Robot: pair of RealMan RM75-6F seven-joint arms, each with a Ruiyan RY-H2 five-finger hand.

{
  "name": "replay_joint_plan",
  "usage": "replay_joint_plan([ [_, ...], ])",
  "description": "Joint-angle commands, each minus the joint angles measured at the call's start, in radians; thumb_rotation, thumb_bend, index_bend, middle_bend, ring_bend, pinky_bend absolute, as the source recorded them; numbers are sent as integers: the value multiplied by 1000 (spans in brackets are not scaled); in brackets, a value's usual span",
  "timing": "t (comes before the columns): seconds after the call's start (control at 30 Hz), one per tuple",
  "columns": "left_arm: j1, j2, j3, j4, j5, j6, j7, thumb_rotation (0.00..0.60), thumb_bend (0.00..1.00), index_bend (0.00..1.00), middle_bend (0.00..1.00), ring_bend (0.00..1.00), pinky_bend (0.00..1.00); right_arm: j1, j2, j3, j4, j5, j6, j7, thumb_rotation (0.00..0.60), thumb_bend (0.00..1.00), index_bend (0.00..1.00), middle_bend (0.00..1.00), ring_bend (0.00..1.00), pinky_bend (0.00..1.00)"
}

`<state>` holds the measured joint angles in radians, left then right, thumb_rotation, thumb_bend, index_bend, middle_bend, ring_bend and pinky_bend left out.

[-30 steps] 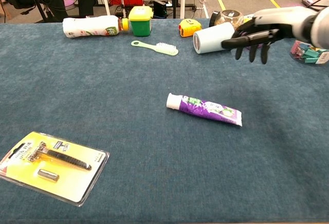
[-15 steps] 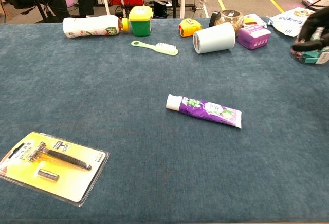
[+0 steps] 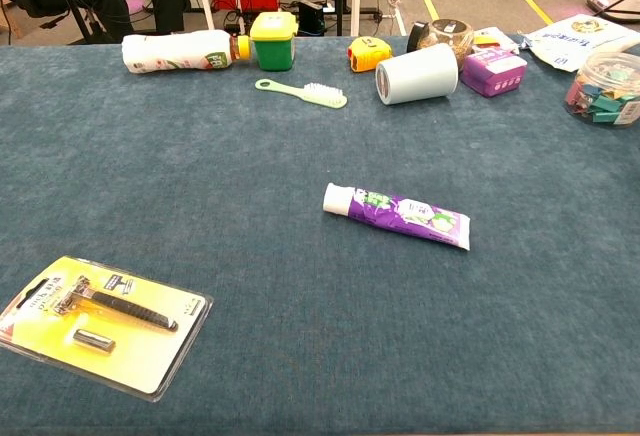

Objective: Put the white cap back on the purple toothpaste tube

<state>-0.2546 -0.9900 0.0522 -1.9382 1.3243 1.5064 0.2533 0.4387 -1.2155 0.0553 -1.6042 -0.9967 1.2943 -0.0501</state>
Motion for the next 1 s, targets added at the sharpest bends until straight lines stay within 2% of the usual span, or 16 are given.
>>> replay_joint_plan([
  [0.03,32,-7,24,-20,27,15,1,123,65,185,80,17,76,-53,20,-7,-41,-22,60,-14,384,264,573,541,550,534],
  [0.33,96,5,72,-105,94,24,14,127,65,185,80,17,75,-175,36,-22,-120,-112,225,-41,384,264,596,567,567,533],
  [0.57,134,6,97,-136,174,31,23,128,65,185,87,17,76,-247,54,-38,-189,-189,307,-73,383,264,615,584,587,533],
  [0.8,155,20,97,-141,240,41,45,128,65,185,91,16,76,-285,91,-43,-245,-241,322,-98,386,264,618,590,595,533],
  [1.0,169,18,86,-133,270,47,48,128,66,185,91,16,76,-304,99,-31,-250,-255,310,-93,385,264,619,590,595,533],
])
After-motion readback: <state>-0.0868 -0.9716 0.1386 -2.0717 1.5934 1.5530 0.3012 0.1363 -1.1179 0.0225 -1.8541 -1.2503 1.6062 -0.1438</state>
